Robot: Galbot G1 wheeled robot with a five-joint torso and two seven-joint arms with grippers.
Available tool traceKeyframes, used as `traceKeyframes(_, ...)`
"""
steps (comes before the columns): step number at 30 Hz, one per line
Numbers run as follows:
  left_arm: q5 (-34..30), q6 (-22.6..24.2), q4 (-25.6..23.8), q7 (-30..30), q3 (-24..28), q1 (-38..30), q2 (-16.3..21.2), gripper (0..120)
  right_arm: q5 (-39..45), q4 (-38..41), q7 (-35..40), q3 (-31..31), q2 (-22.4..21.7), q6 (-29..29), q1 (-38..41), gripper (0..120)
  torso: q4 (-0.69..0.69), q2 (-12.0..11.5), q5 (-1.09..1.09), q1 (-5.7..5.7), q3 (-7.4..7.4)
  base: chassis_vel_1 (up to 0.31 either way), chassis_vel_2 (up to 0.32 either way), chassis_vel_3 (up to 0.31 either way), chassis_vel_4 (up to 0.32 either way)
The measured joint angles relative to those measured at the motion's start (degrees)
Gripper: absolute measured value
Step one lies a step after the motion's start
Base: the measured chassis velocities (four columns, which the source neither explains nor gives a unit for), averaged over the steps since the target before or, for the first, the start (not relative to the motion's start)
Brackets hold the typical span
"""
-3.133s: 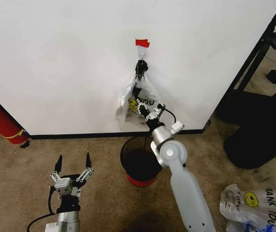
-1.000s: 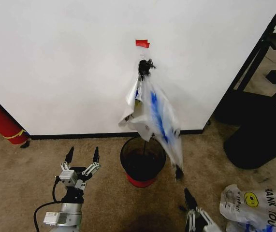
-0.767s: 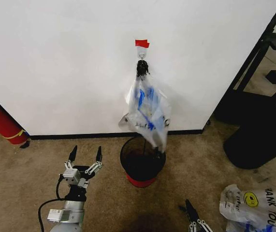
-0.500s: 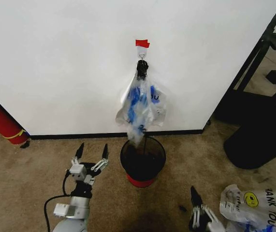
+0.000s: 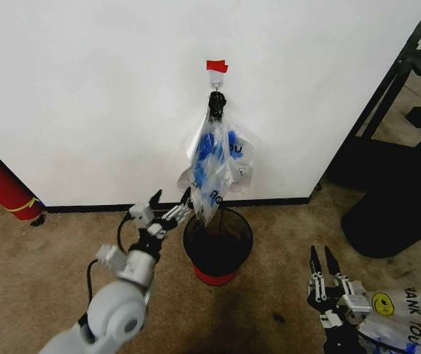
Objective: Pick up the garbage bag from the wall and place it over the trash bin.
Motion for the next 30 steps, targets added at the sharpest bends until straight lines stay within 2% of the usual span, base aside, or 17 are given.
traceKeyframes(3, -0.4, 0.2, 5.5, 0.5, 3.3, -6.1, -1.1, 91, 0.4, 1.3, -0.6, -0.1, 0.1, -1.1, 0.3, 59, 0.01, 0.0, 0.0, 0.0, 0.0, 0.0, 0.0, 0.0, 0.0)
traceKeyframes(4, -0.4, 0.2, 5.8, 0.5, 3.5, -6.4, -1.2, 91, 0.3, 1.4, -0.7, -0.1, 0.1, -1.2, 0.3, 59, 0.01, 0.0, 0.0, 0.0, 0.0, 0.0, 0.0, 0.0, 0.0)
traceKeyframes(5, 0.5, 0.2, 9.4, 0.3, 4.8, -9.1, -2.3, 88, 0.1, 1.8, -1.1, -0.4, 0.2, -1.5, 0.5, 68, 0.0, 0.0, 0.0, 0.0, 0.0, 0.0, 0.0, 0.0, 0.0)
traceKeyframes(7, 1.0, 0.2, 10.9, 0.2, 5.2, -10.0, -2.8, 87, -0.1, 2.0, -1.3, -0.5, 0.2, -1.7, 0.6, 71, -0.01, 0.0, 0.0, 0.0, 0.0, 0.0, 0.0, 0.0, 0.0)
traceKeyframes(9, 0.5, 0.3, 13.7, 0.0, 5.5, -11.6, -3.7, 81, -0.3, 2.3, -1.7, -0.8, 0.2, -2.1, 0.8, 79, 0.01, 0.0, 0.0, 0.0, 0.0, 0.0, 0.0, 0.0, 0.0)
traceKeyframes(13, -3.9, 1.4, 16.3, 0.0, 5.4, -13.3, -4.3, 65, -0.5, 2.7, -2.1, -1.1, 0.2, -3.2, 1.3, 95, 0.01, 0.0, 0.0, 0.0, 0.0, 0.0, 0.0, 0.0, 0.0)
traceKeyframes(17, -6.3, 1.7, 17.7, 0.1, 5.1, -14.1, -4.7, 61, -0.8, 3.0, -2.3, -1.4, 0.2, -4.0, 1.5, 100, 0.02, 0.0, 0.0, 0.0, -0.01, 0.0, 0.0, 0.0, 0.0)
traceKeyframes(19, -7.2, 1.8, 18.2, 0.3, 5.1, -14.4, -4.9, 54, -1.0, 3.1, -2.3, -1.4, 0.2, -4.5, 1.7, 100, 0.01, 0.0, 0.0, -0.01, -0.01, 0.0, 0.0, 0.0, 0.0)
traceKeyframes(21, -7.4, 1.8, 18.3, 0.4, 5.1, -14.5, -5.0, 52, -1.0, 3.1, -2.3, -1.5, 0.2, -4.6, 1.7, 100, 0.01, 0.0, 0.0, -0.01, -0.01, 0.0, 0.0, 0.0, 0.0)
traceKeyframes(30, -7.9, 1.9, 18.8, 1.0, 6.0, -15.4, -6.2, 19, -1.2, 2.7, -1.6, -1.4, 0.2, -5.9, 2.6, 100, 0.01, 0.0, 0.0, -0.01, -0.01, 0.0, 0.0, 0.0, 0.0)
